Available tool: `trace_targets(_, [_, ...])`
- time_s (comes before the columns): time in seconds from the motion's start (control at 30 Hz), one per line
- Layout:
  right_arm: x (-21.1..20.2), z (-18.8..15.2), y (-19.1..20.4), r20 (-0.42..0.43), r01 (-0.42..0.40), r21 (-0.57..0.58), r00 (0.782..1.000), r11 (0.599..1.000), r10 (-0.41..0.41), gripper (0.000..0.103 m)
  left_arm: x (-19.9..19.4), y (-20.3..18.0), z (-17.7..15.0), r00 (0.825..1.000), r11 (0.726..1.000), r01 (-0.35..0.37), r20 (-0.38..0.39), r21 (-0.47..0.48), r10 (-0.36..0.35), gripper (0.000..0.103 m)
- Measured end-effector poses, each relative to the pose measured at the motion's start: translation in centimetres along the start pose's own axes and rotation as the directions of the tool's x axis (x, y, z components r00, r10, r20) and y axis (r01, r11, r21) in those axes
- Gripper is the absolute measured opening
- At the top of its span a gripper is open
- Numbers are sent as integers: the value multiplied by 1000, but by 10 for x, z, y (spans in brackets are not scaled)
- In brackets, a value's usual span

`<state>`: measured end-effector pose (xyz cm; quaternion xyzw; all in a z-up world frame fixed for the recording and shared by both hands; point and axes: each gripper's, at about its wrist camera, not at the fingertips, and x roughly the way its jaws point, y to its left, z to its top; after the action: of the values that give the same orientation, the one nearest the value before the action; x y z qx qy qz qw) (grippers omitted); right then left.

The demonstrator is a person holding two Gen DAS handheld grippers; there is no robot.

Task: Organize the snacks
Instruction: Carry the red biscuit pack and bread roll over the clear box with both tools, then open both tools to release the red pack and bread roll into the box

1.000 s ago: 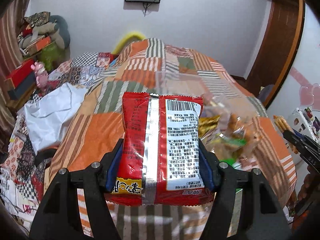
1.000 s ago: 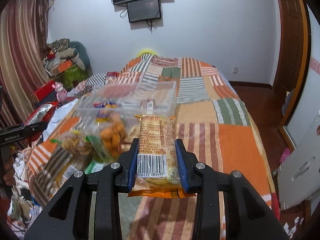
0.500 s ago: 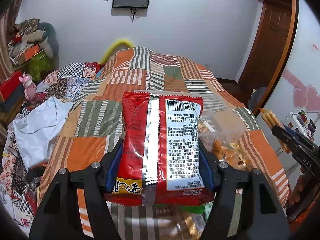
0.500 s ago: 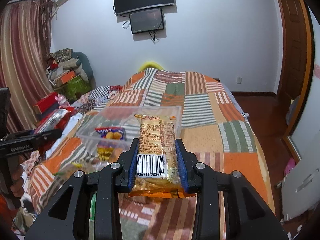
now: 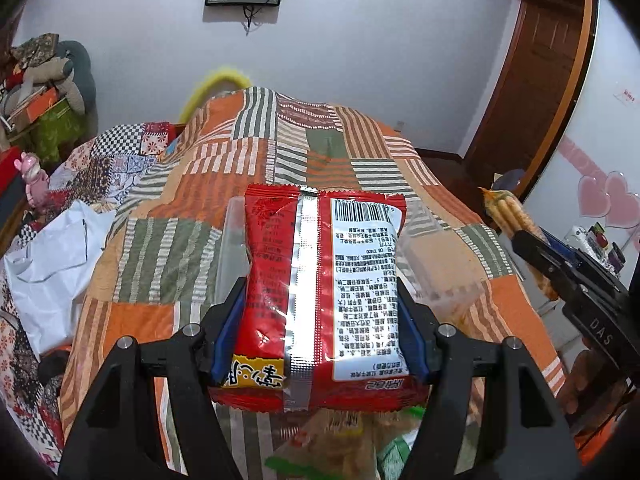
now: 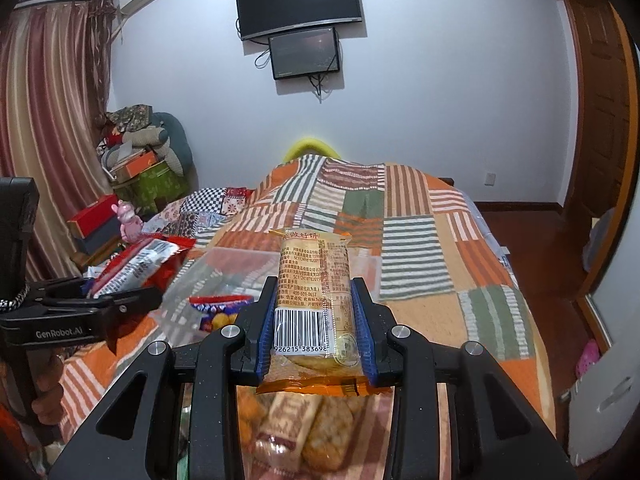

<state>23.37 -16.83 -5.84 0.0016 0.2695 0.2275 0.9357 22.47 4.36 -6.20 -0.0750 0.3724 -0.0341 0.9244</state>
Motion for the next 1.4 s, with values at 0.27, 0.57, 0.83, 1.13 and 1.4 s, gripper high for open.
trace_targets(0.27, [18,2,1,-25,-12,-19,1000,1000,12,32,25,-12,16,999,999,-29,-16,36,30,66])
trace_targets(0.57, [41,3,-4,-85,-13,-36,996,999,10,32,63,-9,24,995,1000,-1,-104,-3,1,66])
trace_targets(0.83, [66,-4,-7,-173,-32,-38,985,999,25,32,96,-13,23,986,998,-31,-165,54,40,66])
trace_targets(1.13, [86,-8,-9,-240,-41,-22,970,999,35,32,119,-17,25,971,996,-23,-235,86,42,67])
trace_targets(1.4, [89,-10,-11,-262,-33,-22,965,999,26,35,109,-18,25,976,996,-17,-214,92,37,76])
